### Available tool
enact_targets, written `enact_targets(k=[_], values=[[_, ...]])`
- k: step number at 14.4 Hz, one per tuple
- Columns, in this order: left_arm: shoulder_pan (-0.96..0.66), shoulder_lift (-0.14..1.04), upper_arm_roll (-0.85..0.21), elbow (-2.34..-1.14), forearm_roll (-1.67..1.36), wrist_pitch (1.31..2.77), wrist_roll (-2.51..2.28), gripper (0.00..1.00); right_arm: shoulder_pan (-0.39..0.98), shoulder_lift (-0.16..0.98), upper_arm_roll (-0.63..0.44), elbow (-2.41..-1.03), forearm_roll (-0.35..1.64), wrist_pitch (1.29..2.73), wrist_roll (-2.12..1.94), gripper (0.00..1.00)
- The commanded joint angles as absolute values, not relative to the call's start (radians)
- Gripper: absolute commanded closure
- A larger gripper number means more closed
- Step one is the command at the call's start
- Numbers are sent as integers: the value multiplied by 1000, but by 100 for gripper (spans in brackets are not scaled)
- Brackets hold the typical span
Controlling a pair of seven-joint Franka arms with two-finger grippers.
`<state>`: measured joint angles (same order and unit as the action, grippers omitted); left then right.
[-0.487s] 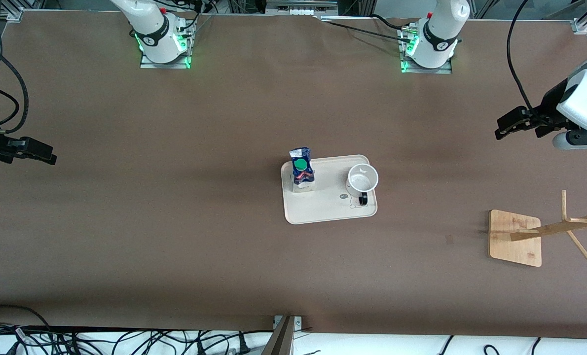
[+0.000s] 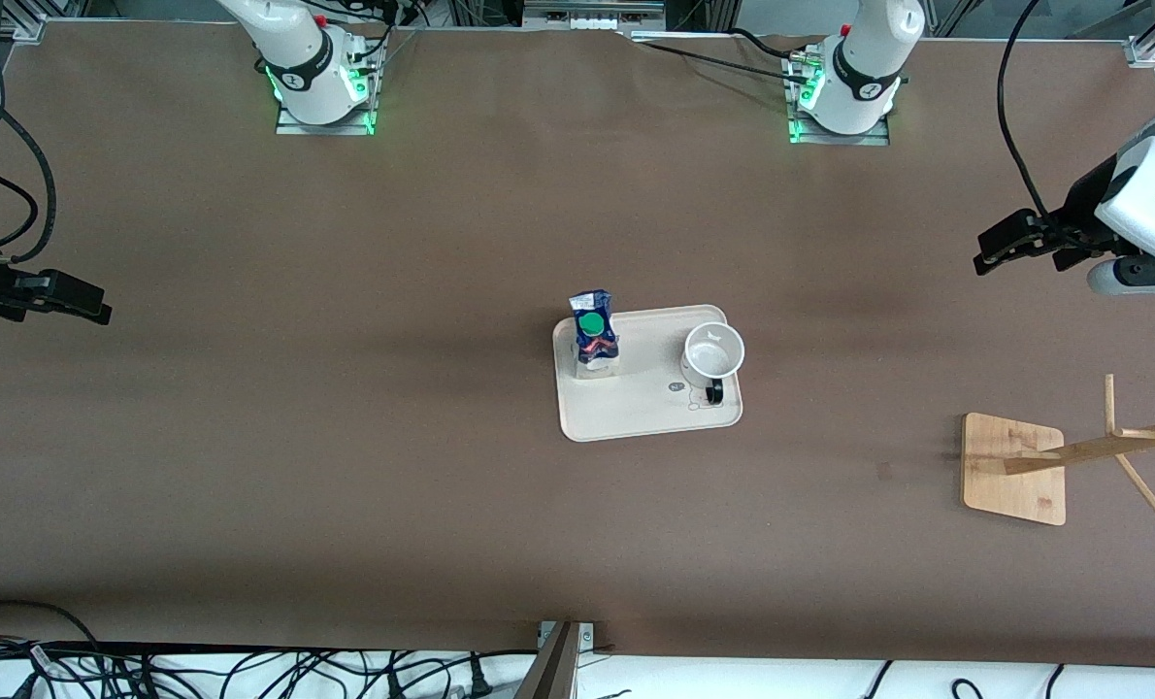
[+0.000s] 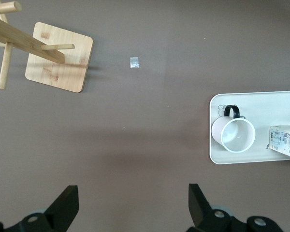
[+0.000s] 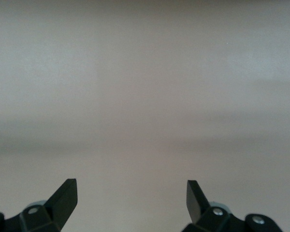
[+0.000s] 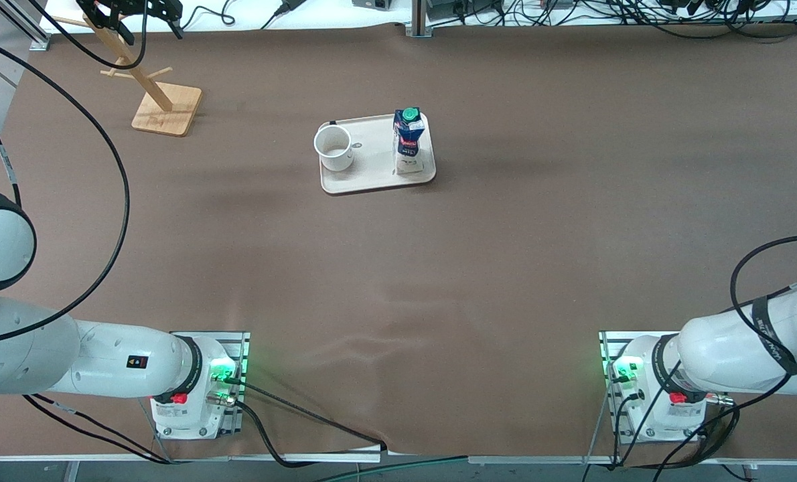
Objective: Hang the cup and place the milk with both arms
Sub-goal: 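Move the right gripper toward the blue milk carton on the tray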
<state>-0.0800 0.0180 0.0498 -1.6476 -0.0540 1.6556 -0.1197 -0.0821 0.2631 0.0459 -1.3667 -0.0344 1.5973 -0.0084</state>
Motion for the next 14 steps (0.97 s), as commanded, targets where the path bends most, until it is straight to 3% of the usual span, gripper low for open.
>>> enact_targets(k=[1,6,8,14], values=[[-74,3,46,-1651,-38,1651,-100,0,-89,255,55,-1377,-20,1591,11,0],[-74,3,46,-1651,-38,1651,-100,0,-78,253,60,-1381,-14,1528,-3,0],[-74,3,44,-1651,-38,1651,-100,0,-77,255,84,-1382,98,1525,-26,0],[-74,3,44,-1651,-38,1651,-100,0,52,333,91,-1381,161,1667,70,0]])
